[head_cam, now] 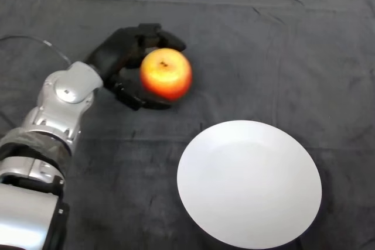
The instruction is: Move the apple to the plate
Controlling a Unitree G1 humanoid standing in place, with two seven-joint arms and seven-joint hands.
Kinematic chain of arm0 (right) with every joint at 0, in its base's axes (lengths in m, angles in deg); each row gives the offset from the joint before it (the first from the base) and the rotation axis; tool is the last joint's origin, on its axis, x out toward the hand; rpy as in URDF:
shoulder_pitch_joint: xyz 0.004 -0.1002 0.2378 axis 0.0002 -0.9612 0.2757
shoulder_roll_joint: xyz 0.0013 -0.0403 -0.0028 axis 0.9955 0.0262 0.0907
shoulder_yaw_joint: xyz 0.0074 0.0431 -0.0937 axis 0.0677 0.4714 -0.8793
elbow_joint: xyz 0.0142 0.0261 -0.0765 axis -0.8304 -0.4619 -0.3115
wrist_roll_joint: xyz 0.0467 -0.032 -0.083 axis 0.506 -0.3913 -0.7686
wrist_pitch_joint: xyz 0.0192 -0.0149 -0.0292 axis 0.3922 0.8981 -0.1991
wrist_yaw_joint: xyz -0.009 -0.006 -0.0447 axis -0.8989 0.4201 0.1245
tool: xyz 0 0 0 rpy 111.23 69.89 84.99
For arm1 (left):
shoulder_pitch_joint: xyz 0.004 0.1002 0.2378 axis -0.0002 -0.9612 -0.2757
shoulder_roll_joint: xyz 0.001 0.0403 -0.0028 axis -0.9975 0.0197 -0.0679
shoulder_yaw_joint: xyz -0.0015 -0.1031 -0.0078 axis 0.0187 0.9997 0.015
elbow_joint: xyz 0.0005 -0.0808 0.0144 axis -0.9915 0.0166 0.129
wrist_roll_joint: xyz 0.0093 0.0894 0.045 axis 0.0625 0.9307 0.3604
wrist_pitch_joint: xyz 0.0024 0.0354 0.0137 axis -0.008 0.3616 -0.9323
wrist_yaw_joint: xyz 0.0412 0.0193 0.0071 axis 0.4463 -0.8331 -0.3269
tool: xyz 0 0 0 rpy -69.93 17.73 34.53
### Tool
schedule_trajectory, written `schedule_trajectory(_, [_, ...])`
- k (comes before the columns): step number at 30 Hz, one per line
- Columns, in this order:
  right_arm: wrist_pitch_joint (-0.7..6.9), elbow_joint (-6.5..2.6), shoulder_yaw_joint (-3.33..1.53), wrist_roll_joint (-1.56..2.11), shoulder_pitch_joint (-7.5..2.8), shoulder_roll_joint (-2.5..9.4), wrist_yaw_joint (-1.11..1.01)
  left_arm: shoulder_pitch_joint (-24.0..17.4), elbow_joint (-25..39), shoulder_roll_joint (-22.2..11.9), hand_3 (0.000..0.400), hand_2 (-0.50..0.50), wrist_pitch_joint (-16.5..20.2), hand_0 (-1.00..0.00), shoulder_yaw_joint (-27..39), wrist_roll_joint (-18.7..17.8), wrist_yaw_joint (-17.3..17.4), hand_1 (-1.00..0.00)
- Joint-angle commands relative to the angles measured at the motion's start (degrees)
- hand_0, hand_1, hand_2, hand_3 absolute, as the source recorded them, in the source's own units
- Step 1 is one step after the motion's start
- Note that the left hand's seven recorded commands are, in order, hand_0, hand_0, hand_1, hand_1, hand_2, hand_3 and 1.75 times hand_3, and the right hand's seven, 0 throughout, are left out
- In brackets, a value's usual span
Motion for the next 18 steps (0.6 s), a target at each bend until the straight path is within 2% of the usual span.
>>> schedule_trajectory(1, [0.17, -1.28, 0.4, 0.39, -1.86, 0.03, -0.04, 0.8, 3.7, 1.0, 0.4, 0.0, -1.0, -1.0, -1.4, 0.2, 0.1, -1.0])
schedule_trajectory(11, [0.26, -1.0, 0.43, 0.43, -2.01, 0.02, -0.06, -3.5, 13.0, 5.0, 0.4, 0.0, 1.3, -1.0, -7.0, -0.2, -0.2, -1.0])
schedule_trajectory(18, [0.35, -0.76, 0.46, 0.46, -2.13, 0.01, -0.1, -5.9, 14.8, 5.4, 0.4, 0.0, 0.9, -1.0, -12.3, -2.1, -0.1, -1.0])
